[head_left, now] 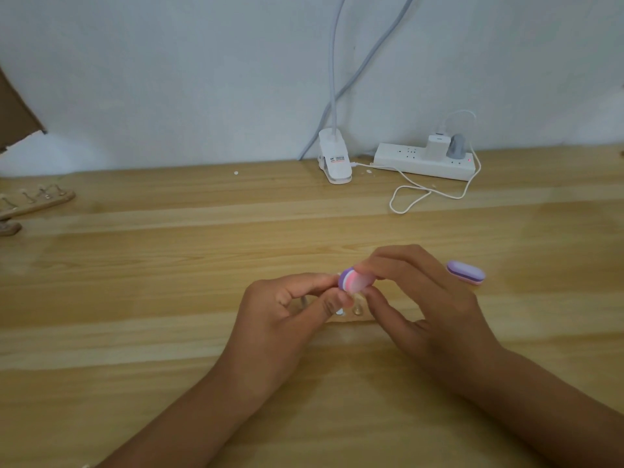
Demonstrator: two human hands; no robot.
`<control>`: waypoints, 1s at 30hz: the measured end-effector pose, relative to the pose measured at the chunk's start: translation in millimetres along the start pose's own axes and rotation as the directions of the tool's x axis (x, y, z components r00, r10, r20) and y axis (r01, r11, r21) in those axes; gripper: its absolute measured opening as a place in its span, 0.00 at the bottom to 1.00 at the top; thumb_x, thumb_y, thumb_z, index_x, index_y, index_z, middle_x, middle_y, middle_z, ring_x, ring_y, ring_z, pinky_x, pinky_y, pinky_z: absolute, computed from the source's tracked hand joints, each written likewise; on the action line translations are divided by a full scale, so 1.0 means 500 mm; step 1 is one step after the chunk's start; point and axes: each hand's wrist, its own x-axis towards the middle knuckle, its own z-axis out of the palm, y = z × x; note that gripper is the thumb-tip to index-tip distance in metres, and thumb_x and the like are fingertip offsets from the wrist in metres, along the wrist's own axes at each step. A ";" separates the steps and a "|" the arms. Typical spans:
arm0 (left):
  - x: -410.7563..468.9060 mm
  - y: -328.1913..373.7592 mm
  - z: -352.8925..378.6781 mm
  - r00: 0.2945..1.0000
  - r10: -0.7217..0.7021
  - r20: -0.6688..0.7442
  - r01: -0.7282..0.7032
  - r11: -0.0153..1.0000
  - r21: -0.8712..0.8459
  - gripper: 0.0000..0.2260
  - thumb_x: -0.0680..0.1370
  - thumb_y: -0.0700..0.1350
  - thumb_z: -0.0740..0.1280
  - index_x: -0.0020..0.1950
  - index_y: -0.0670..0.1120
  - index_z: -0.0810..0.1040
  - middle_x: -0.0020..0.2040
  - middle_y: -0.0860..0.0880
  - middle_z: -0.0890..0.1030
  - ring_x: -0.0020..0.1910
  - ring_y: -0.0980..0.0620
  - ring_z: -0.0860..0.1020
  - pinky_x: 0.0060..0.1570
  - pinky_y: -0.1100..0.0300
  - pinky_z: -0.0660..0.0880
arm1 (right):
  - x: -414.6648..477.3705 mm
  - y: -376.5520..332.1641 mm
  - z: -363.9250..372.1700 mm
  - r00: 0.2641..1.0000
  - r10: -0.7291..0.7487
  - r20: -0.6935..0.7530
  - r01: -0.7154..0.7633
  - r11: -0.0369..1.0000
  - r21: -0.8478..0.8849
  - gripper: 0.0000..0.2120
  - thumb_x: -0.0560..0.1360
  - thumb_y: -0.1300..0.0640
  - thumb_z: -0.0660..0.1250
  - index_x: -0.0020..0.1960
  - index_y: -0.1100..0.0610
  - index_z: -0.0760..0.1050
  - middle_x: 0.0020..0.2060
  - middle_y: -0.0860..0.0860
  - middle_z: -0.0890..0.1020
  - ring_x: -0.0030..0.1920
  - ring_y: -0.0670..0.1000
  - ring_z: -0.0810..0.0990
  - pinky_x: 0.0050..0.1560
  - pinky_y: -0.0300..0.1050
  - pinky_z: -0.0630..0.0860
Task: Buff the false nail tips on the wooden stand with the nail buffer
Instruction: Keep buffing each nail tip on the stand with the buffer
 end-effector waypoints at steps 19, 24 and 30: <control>-0.003 -0.011 -0.001 0.990 0.127 -0.055 -0.109 0.962 0.252 0.06 0.73 0.47 0.71 0.48 0.55 0.85 0.39 0.58 0.83 0.38 0.56 0.80 0.41 0.59 0.74 | 0.004 -0.008 -0.003 1.000 0.002 0.001 -0.002 1.000 0.028 0.10 0.74 0.68 0.70 0.54 0.63 0.83 0.48 0.55 0.82 0.50 0.50 0.81 0.55 0.30 0.70; -0.002 -0.015 0.000 0.983 0.156 -0.098 -0.122 0.951 0.284 0.05 0.72 0.47 0.72 0.46 0.54 0.86 0.39 0.58 0.83 0.37 0.59 0.80 0.40 0.63 0.74 | 0.006 0.001 -0.010 0.999 0.042 -0.033 -0.040 0.998 0.047 0.11 0.73 0.71 0.72 0.54 0.65 0.83 0.48 0.56 0.82 0.47 0.52 0.82 0.52 0.39 0.77; 0.000 -0.010 -0.001 0.976 0.212 -0.053 -0.184 0.931 0.316 0.03 0.74 0.48 0.71 0.47 0.53 0.83 0.39 0.58 0.82 0.38 0.57 0.79 0.41 0.57 0.74 | 0.002 -0.002 -0.005 1.000 -0.014 0.004 0.014 1.000 0.014 0.11 0.74 0.69 0.70 0.55 0.64 0.83 0.49 0.55 0.82 0.50 0.48 0.80 0.57 0.27 0.66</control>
